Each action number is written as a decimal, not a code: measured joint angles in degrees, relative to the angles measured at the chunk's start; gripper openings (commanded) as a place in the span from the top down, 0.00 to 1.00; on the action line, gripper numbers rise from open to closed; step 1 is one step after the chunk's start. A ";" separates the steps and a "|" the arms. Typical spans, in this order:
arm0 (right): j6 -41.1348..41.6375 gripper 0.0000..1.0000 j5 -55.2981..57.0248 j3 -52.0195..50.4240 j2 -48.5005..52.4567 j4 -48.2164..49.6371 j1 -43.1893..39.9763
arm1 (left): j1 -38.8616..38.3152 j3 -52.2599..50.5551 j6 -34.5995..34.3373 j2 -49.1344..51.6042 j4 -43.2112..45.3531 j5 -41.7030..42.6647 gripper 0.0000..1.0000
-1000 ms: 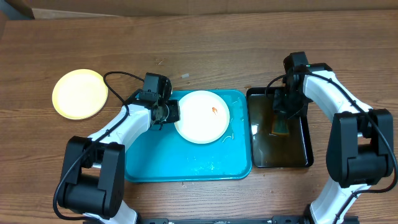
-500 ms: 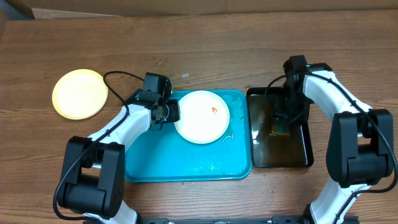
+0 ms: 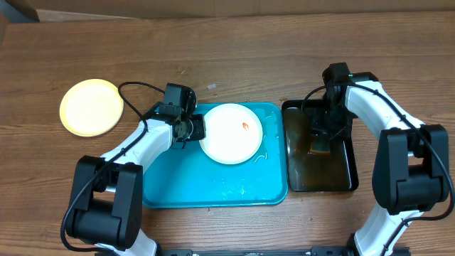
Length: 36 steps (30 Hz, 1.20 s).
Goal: Clean dirty plates on tray and stack at the side
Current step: 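Grasp the sponge in the water tray with the right gripper and lift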
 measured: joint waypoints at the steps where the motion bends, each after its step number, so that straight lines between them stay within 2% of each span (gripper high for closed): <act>1: -0.20 0.66 0.00 0.00 0.00 0.28 0.02 | 0.00 0.00 0.00 0.00 0.00 0.00 0.72; 3: -0.35 0.69 -0.02 0.00 0.00 0.66 0.00 | 0.00 0.00 0.02 0.00 -0.02 0.02 0.72; 4: -0.13 0.76 0.00 0.00 0.00 0.68 0.00 | 0.00 0.00 0.02 0.04 -0.15 0.02 0.75; 7: 0.11 0.89 0.00 0.00 0.00 0.66 0.02 | -0.07 0.00 -0.02 0.48 -0.22 0.02 0.85; 11: -0.13 0.89 0.02 0.00 0.00 0.74 0.02 | -0.26 0.00 0.24 1.07 -0.28 0.09 0.93; 14: -1.11 0.96 0.02 0.07 0.00 0.76 0.00 | -0.24 0.00 0.22 1.07 -0.09 0.28 0.96; 23: -2.84 0.96 0.02 7.52 0.07 -4.72 0.02 | -0.26 0.00 0.22 1.07 0.04 0.70 0.94; 36: -5.40 0.96 2.25 7.74 0.07 -5.11 0.76 | -0.26 0.00 0.22 1.07 0.09 0.72 0.96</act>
